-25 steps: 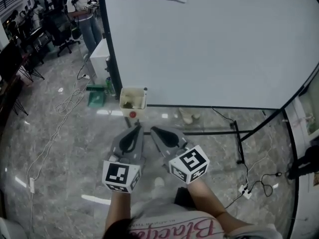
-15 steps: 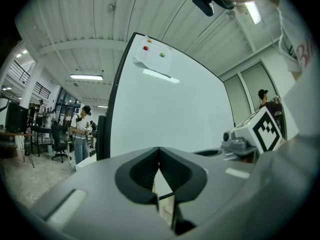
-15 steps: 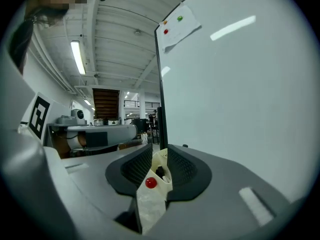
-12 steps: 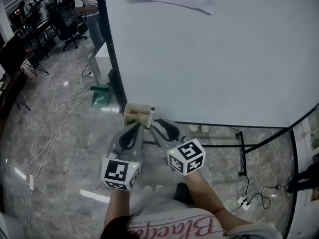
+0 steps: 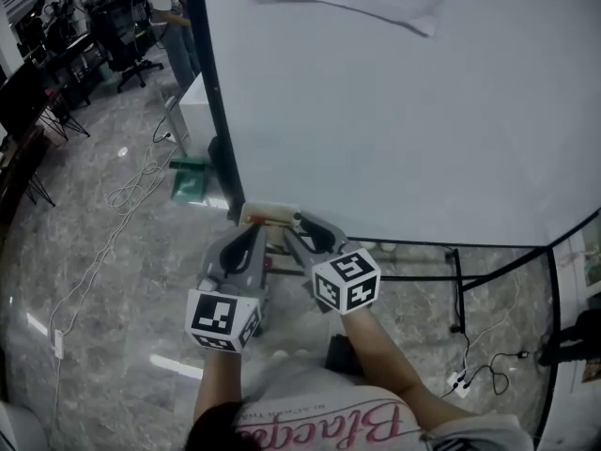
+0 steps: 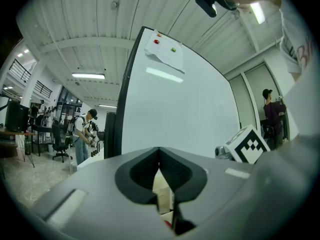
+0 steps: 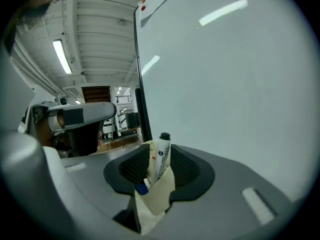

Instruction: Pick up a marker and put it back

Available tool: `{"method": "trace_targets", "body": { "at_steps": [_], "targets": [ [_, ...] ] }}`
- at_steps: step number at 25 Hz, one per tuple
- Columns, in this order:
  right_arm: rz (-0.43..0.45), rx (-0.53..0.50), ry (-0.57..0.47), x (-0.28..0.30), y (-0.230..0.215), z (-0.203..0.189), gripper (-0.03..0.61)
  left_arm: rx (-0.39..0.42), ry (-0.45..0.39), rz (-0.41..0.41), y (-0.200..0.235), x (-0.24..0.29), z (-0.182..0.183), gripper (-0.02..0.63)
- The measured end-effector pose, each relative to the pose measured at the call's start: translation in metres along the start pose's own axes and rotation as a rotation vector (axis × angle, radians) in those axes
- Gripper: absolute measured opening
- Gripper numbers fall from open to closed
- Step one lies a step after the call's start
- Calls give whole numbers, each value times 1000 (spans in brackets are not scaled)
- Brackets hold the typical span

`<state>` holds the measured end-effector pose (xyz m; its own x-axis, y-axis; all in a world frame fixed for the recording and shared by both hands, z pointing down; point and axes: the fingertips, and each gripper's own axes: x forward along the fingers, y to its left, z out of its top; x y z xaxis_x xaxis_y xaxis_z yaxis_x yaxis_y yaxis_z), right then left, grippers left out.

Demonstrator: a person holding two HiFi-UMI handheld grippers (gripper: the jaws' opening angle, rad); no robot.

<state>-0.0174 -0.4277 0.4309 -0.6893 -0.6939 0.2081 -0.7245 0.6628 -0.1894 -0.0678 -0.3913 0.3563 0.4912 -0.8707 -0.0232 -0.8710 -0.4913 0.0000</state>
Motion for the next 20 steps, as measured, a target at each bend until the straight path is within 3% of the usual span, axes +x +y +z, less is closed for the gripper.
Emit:
{"method": "trace_targets", "body": {
  "at_steps": [2,10,20],
  "targets": [
    [-4,-7,-6,1,-1,2,67,0,0,-2,1,1,0,-2],
    [59,-15,-22,-3,12,10,67,0,-18,-14,1,1,6,-2],
    [76,33,-253,-51,19,78,66,29,-46,-51,-10,-1,23,-2]
  ]
}}
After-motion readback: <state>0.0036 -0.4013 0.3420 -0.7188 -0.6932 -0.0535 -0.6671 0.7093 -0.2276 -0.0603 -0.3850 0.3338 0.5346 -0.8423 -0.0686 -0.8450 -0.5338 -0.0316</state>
